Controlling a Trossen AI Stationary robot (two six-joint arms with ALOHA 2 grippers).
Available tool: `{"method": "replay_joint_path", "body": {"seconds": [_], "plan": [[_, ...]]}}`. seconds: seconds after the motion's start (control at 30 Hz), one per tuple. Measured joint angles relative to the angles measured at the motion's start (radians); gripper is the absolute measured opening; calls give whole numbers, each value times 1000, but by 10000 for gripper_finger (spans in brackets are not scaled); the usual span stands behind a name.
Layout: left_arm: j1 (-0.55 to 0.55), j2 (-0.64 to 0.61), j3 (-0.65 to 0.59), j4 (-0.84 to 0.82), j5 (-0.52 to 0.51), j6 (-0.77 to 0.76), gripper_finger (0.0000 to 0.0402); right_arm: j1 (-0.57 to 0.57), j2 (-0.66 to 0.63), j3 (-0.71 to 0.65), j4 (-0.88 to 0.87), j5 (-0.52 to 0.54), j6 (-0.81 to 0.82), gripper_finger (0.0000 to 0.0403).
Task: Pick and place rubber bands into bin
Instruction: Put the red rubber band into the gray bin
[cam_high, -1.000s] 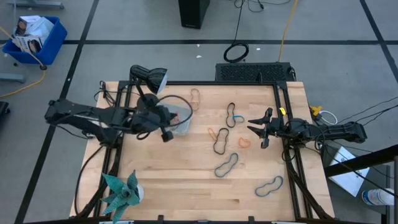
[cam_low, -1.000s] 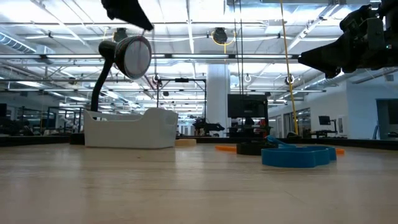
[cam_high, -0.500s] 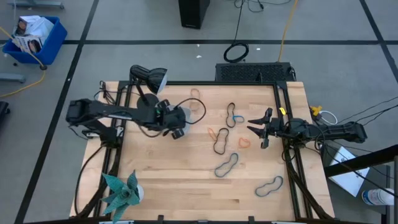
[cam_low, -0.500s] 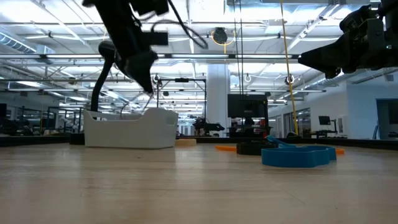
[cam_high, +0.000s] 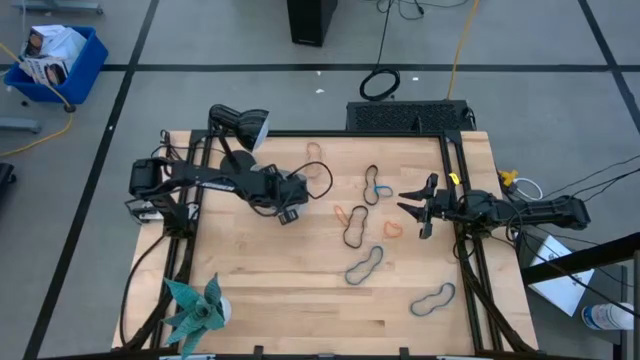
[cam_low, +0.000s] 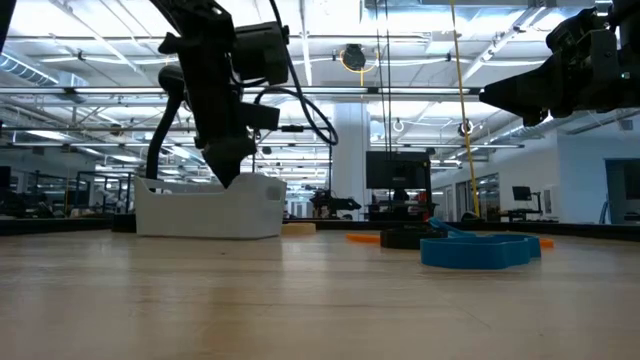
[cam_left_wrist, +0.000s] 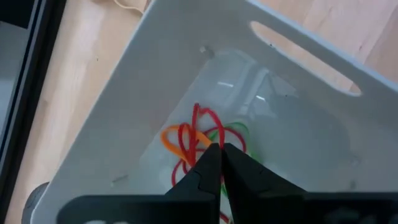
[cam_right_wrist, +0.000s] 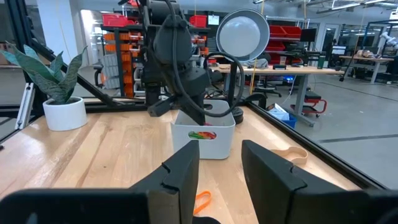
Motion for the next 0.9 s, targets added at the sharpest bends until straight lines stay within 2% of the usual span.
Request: {"method": "replay_joint_path", "body": {"seconds": [0.43,0.6,0.9], "plan": [[-1,-7,0,0,5,-2,32,0,0,0,0,0,0,116],[-1,-7,0,-1,6,58,32,0,0,0,0,0,0,116],[-1,-7,0,-1,6,27,34,0,0,0,0,0,0,116]]}}
